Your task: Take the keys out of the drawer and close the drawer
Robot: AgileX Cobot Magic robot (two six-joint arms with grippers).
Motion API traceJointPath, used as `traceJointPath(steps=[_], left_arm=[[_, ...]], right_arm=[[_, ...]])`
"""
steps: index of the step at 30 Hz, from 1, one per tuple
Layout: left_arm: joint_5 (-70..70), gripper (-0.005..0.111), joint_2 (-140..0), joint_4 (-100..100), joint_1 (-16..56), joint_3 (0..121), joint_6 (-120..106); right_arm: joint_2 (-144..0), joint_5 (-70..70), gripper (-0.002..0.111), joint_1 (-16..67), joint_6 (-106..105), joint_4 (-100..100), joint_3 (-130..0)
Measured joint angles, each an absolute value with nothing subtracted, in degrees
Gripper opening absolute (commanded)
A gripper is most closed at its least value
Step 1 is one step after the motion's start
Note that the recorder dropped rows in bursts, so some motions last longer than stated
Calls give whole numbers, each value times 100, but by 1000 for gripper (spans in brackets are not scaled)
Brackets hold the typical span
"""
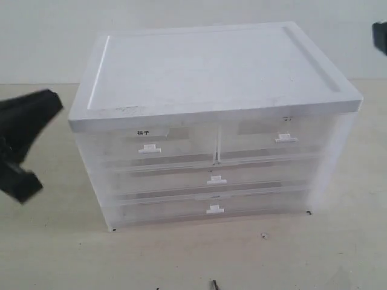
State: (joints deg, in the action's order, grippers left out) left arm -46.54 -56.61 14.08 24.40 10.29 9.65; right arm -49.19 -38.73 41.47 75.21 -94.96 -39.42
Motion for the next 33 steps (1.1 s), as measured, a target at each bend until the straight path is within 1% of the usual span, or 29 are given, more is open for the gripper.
traceJointPath(steps=[4,6,8,9,12,15,19,24,29,31,33], left_arm=[[-2902,4,-5268,-1337,2440,1602,-498],[-2311,4,-5251,-2295,2440,1919,-1177],[-1795,4,-5371,-2909,2440,2243,-1665],[-1542,4,-5445,-3037,2404,2395,-1823],[-723,4,-5858,-3257,2189,3013,-2085],[0,4,-6285,-3300,1901,3591,-2233],[701,4,-6692,-3300,1568,4077,-2362],[1000,4,-6957,-3310,1511,4210,-2412],[1170,4,-7000,-3310,1511,4219,-2472],[1242,4,-7000,-3321,1511,4219,-2495],[1300,4,-7000,-3321,1593,4219,-2565]], right_arm=[[-5169,-2390,0,2300,7289,-8172,-4207],[-5480,-1655,0,1392,6564,-6875,-4289],[-5872,-1247,0,787,5602,-5352,-4314],[-6068,-1155,0,630,4989,-4614,-4327],[-6598,-1427,0,554,2955,-2645,-4580],[-6973,-1954,0,720,943,-835,-4997],[-7052,-2297,0,790,-471,640,-5266],[-7052,-2640,0,798,-937,1288,-5292],[-7052,-3071,0,798,-1042,1454,-5292],[-7052,-3140,0,911,-1106,1457,-5292],[-7064,-3119,0,1261,-1176,1322,-5269]])
